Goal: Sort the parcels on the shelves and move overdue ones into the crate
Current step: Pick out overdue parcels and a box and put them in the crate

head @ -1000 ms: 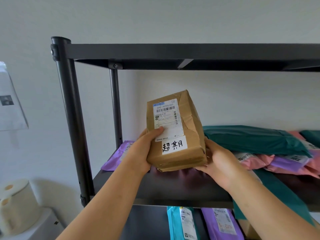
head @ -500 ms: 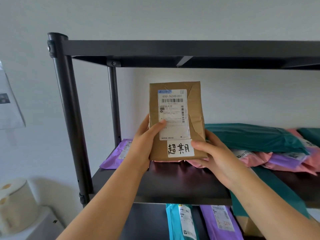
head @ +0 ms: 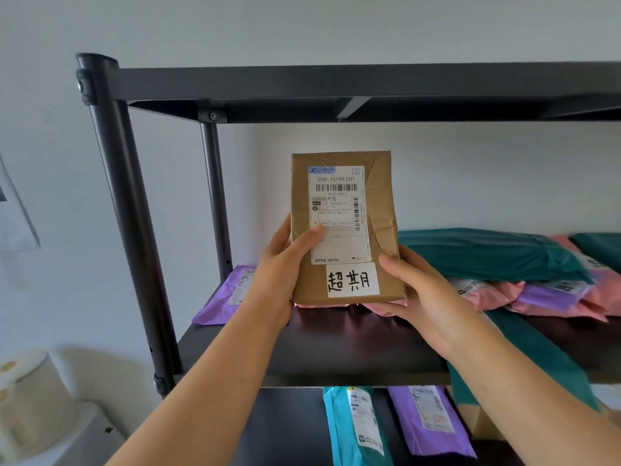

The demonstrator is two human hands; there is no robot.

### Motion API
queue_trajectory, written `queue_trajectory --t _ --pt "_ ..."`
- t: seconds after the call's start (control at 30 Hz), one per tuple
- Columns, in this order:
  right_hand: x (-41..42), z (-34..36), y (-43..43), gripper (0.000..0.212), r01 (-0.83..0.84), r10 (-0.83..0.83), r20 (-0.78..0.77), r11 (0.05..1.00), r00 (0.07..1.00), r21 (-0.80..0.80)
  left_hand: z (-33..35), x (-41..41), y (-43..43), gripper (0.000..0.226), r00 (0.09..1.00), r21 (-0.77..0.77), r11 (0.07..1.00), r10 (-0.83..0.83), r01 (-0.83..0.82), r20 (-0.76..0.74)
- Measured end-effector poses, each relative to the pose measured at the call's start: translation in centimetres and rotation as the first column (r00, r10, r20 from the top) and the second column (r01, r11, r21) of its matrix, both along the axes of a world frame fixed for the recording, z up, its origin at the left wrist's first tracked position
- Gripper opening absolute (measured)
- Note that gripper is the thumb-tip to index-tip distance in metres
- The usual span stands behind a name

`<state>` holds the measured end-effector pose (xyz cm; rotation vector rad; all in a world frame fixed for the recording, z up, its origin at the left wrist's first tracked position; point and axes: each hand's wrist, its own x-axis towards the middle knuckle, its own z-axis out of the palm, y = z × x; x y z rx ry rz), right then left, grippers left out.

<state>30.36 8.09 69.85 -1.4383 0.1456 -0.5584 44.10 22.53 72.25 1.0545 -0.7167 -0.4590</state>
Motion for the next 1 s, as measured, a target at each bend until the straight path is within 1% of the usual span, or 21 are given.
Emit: queue_trajectory --t 0.1,0.17,0.23,0.3,0.33,0.4,0.5,0.63,0.77,0.8,0.87,0.9,0.93,1.0 --pt "-0.6 -0.2 0.2 0.049 0.065 -0.065 -0.006 0.998 0.998 -0.011 -0.2 -0.1 -0.5 0.028 1.0 0.012 1.0 -0.01 0.01 0.0" --pt "-1.4 -0.4 0.2 0.05 0.119 -0.119 0.002 0.993 0.993 0.011 -0.4 -0.3 -1.3 0.029 0.999 0.026 0.999 -0.031 0.031 0.007" --pt "-2.6 -0.5 0.2 0.052 0.189 -0.189 0.009 0.982 0.982 0.02 -0.7 -0.7 -2.3 0.035 0.998 0.055 0.997 -0.059 0.057 0.02" --pt "-3.9 -0.7 0.2 0.054 0.253 -0.253 0.003 0.967 0.967 0.002 -1.0 -1.2 -3.2 0.047 0.996 0.088 0.993 -0.081 0.076 0.045" --pt "-4.8 -0.9 0.1 0.053 0.298 -0.298 0.0 0.955 0.955 -0.002 -1.3 -1.7 -3.9 0.051 0.991 0.1 0.989 -0.119 0.113 0.059" --pt "-6.4 -1.3 -0.1 0.047 0.372 -0.372 -0.005 0.928 0.928 -0.002 -1.6 -2.8 -5.1 0.053 0.98 0.091 0.977 -0.196 0.192 0.04" --pt "-9.1 -2.1 -0.2 0.036 0.477 -0.477 -0.011 0.879 0.879 0.024 -2.5 -4.7 -7.0 0.071 0.951 0.099 0.946 -0.309 0.308 -0.001" --pt "-14.2 -3.3 -0.6 0.033 0.61 -0.61 -0.033 0.786 0.791 0.098 -3.5 -8.5 -10.1 0.091 0.915 0.166 0.905 -0.402 0.393 0.029" --pt "-19.7 -4.2 -1.9 0.033 0.684 -0.688 -0.043 0.709 0.724 0.168 -4.0 -13.4 -12.8 0.092 0.861 0.199 0.855 -0.502 0.479 0.083" --pt "-22.2 -4.4 -2.7 0.032 0.71 -0.717 -0.044 0.678 0.696 0.191 -4.2 -15.9 -14.2 0.094 0.841 0.222 0.837 -0.53 0.5 0.105" --pt "-24.1 -4.9 -3.7 0.03 0.735 -0.743 -0.065 0.64 0.667 0.224 -4.5 -17.6 -15.0 0.1 0.821 0.236 0.818 -0.559 0.524 0.115" --pt "-26.3 -5.2 -4.5 0.03 0.758 -0.765 -0.074 0.611 0.64 0.229 -4.6 -19.8 -16.1 0.097 0.8 0.248 0.795 -0.591 0.554 0.107" --pt "-27.9 -5.5 -5.2 0.031 0.772 -0.779 -0.082 0.592 0.621 0.231 -4.8 -21.3 -16.8 0.087 0.782 0.26 0.778 -0.613 0.572 0.115" --pt "-31.3 -5.9 -6.7 0.033 0.805 -0.807 -0.112 0.548 0.58 0.226 -5.3 -24.7 -18.7 0.06 0.737 0.257 0.734 -0.667 0.628 0.106"
